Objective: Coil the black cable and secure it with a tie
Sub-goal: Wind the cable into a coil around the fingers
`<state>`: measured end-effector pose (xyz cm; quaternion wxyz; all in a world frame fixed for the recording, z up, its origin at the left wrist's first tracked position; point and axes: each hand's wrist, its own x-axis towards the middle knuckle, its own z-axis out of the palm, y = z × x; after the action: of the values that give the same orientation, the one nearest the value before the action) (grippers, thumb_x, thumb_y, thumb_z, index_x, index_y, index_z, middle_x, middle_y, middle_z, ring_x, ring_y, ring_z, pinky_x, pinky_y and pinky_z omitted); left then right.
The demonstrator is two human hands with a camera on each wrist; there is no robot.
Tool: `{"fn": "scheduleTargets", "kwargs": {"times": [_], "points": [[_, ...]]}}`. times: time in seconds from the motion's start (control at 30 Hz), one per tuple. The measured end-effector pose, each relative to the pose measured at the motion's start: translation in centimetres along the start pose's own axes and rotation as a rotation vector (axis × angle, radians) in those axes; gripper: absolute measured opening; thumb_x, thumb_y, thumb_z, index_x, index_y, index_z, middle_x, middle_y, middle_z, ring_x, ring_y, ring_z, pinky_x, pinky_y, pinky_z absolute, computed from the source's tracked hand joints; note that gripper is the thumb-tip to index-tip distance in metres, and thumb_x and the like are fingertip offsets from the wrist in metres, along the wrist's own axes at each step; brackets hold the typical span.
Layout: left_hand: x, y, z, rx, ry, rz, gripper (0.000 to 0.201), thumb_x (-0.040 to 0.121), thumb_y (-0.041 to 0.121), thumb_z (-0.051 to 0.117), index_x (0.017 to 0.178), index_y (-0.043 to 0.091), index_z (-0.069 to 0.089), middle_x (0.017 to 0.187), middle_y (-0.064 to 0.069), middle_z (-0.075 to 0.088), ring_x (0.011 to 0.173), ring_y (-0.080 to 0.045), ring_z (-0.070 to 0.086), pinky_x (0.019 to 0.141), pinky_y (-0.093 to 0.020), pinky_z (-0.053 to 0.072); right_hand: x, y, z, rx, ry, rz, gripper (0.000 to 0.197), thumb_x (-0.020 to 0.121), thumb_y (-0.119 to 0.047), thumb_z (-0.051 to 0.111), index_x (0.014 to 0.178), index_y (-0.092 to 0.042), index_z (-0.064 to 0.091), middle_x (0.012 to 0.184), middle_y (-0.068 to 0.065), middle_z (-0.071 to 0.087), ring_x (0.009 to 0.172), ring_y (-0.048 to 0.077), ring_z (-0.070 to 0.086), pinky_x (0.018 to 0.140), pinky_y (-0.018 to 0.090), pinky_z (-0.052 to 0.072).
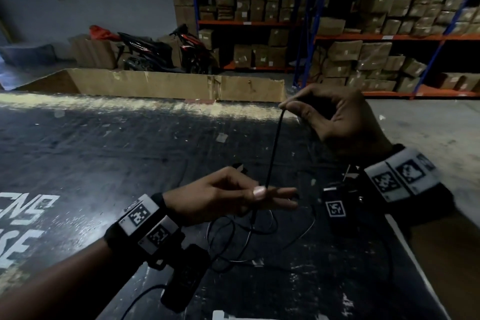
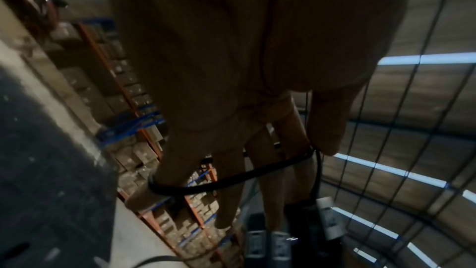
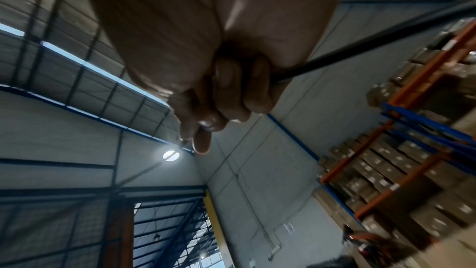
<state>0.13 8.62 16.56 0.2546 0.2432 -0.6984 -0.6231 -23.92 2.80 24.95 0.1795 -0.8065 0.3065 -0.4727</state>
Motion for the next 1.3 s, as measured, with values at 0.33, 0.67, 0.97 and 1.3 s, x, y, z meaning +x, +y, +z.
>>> {"fn": "scheduleTargets", "kwargs": {"times": [0.33, 0.67, 0.97, 1.3], "points": [[0.3, 4.4, -2.3, -0.561, 0.043, 0.330, 0.047, 0.103, 0.026, 0.058, 0.148, 0.013, 0.053, 0.167, -0.019, 0.030, 0.156, -0.038, 0.028, 0.117, -0.078, 0.000, -6.2, 5.1, 8.8, 0.308, -0.219, 0.331, 0.022, 0.097, -0.007, 0.062, 0.094, -0.017, 0.080, 0.062, 0.004, 0.071, 0.049, 0.009, 0.060, 0.048, 0.022, 0.045], [-0.5, 3.3, -7.6, -0.344, 0.461, 0.260, 0.052, 0.102, 0.028, 0.042, 0.151, 0.012, 0.048, 0.160, -0.005, 0.050, 0.146, -0.019, 0.049, 0.108, -0.050, 0.048, -8.0, -0.6, 5.9, 0.025, -0.306, 0.194, 0.022, 0.096, -0.031, 0.064, 0.079, -0.020, 0.071, 0.063, -0.003, 0.066, 0.054, 0.010, 0.058, 0.056, 0.040, 0.048], [-0.4, 2.5, -3.8, 0.082, 0.210, -0.003, 0.036, 0.095, 0.041, 0.066, 0.090, 0.008, 0.080, 0.094, 0.012, 0.079, 0.074, -0.032, 0.056, 0.067, -0.030, 0.034, -2.3, -3.6, 0.9, -0.147, -0.358, 0.053, 0.012, 0.087, -0.030, 0.071, 0.085, -0.019, 0.075, 0.067, -0.012, 0.069, 0.058, 0.003, 0.063, 0.051, 0.015, 0.048], [-0.6, 3.0, -0.9, -0.411, -0.066, 0.183, 0.029, 0.106, 0.024, 0.053, 0.124, 0.014, 0.074, 0.136, -0.006, 0.072, 0.126, -0.025, 0.067, 0.109, -0.057, 0.046, -2.3, 1.2, 4.4, 0.476, -0.217, 0.206, 0.018, 0.088, -0.002, 0.072, 0.104, 0.006, 0.075, 0.103, 0.018, 0.078, 0.096, 0.027, 0.076, 0.084, 0.039, 0.062]]}}
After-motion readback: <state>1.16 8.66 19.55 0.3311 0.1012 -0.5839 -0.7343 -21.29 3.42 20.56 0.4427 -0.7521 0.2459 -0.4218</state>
